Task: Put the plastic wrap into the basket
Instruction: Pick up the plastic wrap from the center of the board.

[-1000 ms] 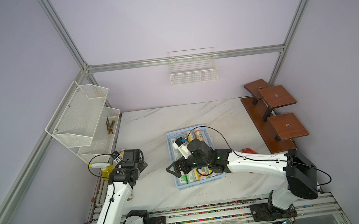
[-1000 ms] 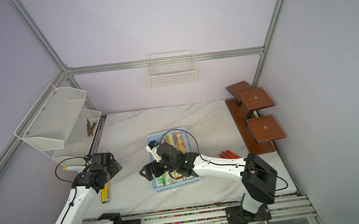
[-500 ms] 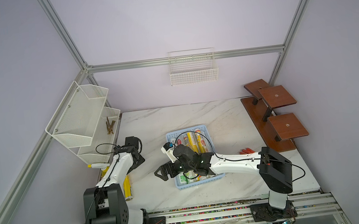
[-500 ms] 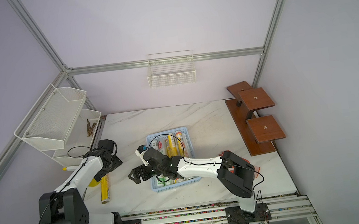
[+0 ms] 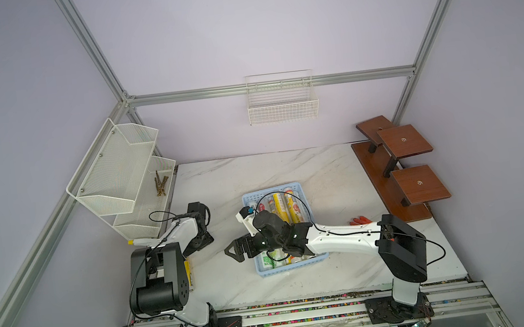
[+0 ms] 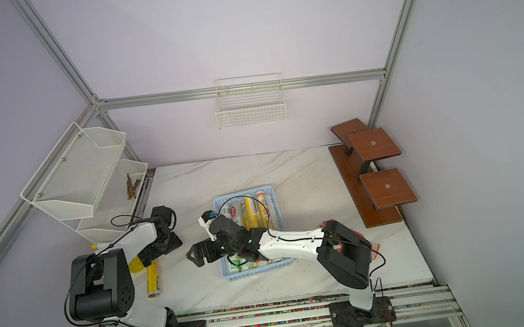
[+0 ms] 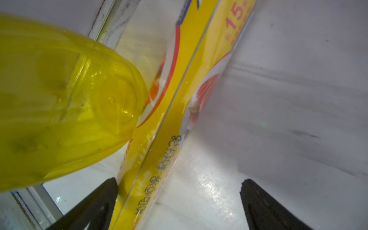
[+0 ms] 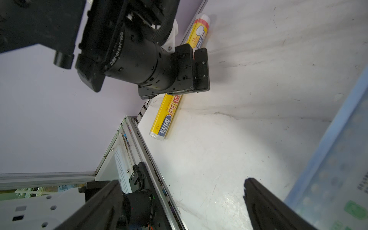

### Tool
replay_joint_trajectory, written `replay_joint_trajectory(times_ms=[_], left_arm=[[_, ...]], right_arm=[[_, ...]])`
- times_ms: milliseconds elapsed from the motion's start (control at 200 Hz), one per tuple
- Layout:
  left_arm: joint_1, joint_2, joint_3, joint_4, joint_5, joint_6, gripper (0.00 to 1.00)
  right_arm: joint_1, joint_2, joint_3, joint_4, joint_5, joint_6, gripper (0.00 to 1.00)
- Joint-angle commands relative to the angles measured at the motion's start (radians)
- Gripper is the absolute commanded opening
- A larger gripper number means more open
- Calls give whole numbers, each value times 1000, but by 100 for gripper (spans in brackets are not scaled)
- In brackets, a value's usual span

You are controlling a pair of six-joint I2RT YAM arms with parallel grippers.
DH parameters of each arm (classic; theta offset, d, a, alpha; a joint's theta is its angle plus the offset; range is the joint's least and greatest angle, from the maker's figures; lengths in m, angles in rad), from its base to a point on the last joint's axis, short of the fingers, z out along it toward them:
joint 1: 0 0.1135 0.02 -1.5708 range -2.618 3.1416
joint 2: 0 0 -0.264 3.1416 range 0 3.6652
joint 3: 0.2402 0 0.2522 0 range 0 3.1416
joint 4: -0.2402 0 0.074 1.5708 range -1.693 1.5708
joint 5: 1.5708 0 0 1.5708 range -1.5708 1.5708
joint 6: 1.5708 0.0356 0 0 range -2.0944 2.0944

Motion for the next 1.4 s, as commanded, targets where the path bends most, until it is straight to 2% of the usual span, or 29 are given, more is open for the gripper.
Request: replay_joint_trajectory(times_ms=[0,95,260,390,530,725,950,1150,1395], left_arm=[[11,12,9,46,63,21,97],[11,13,2,54,94,40,93],[10,-16,-20,77,229,68,88],[9,-46,-33,83,273,74,84],[10,-26,-13,91,245,88,89],[10,112,90,42,163,92,92],[10,212,145,40,145,85,88],[10,235,150,55,195,100,85],[2,223,115,67,285,118,71]], right_arm=[[1,-2,-11,17,11,5,99],[1,-6,-13,6,13,1,99],[-3,-21,-35,8,38,5,99],[-11,-34,-48,4,55,5,100],[-17,-47,-64,4,64,6,99],[-27,-64,-71,-14,61,1,99],[-48,-95,-95,-41,71,-8,99],[-68,-112,-124,-38,70,3,100],[-72,-126,-152,-24,67,25,100]])
